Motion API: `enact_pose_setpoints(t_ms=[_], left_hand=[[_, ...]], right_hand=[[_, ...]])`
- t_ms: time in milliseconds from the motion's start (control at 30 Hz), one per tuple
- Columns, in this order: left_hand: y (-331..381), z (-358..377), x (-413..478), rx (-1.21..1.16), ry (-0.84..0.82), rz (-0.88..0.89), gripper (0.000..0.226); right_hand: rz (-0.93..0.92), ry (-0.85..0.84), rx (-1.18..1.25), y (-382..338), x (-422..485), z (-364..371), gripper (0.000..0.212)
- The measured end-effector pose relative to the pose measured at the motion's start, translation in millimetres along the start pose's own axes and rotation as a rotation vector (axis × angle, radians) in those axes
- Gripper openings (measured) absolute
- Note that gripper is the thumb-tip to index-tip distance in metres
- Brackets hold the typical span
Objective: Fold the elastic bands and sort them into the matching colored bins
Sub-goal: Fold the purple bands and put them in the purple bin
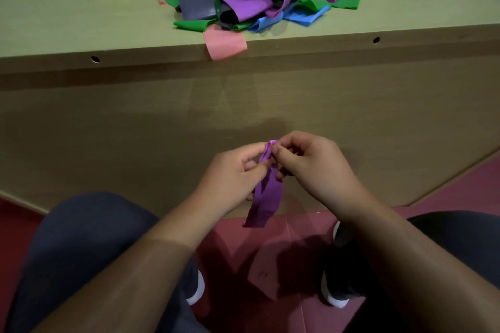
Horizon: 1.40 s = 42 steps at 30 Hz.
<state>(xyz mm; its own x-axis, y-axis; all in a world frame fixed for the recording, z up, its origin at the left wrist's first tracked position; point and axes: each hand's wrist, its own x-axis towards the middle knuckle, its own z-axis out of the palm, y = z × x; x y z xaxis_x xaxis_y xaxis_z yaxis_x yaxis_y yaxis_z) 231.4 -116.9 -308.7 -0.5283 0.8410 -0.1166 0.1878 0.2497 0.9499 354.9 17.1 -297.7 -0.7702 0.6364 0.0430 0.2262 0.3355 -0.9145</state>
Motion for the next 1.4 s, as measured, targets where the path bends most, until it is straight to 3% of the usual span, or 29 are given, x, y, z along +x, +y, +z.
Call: enact_pose_setpoints(t_ms=[267,467,867,1033,1233,1400], left_hand=[[-4.0,6.7,1.8,-0.030,0.061,-0.044,0.036],[2.1,6.8,3.6,-0.127,-0.024,-0.110,0.034],[5.2,-0.2,2.6,-0.247,-0.020,-0.224,0.021],[1.5,2.0,2.8,-0.137,0.038,-0.191,0.020],[-17.4,-3.7,7.2,0.361,0.124,0.146,0.012],[-20.2,-13.4,14.4,0.462,0.120,0.139,0.012]], right_hand=[[0.039,0.022,-0.055,-2.1,-2.3,5.0,0.012],[0.015,0.079,-0.083,-6.3,0.6,0.0,0.009],[-0.008,-0.021,-0.095,-2.1,1.8,-7.6,0.008],[0.007,-0.073,-0.127,-3.9,-0.3,-6.2,0.009],[0.058,-0.082,-0.153,-2.1,2.8,-4.5,0.007],[0.077,-0.099,-0.225,-0.5,4.3,-7.7,0.005]])
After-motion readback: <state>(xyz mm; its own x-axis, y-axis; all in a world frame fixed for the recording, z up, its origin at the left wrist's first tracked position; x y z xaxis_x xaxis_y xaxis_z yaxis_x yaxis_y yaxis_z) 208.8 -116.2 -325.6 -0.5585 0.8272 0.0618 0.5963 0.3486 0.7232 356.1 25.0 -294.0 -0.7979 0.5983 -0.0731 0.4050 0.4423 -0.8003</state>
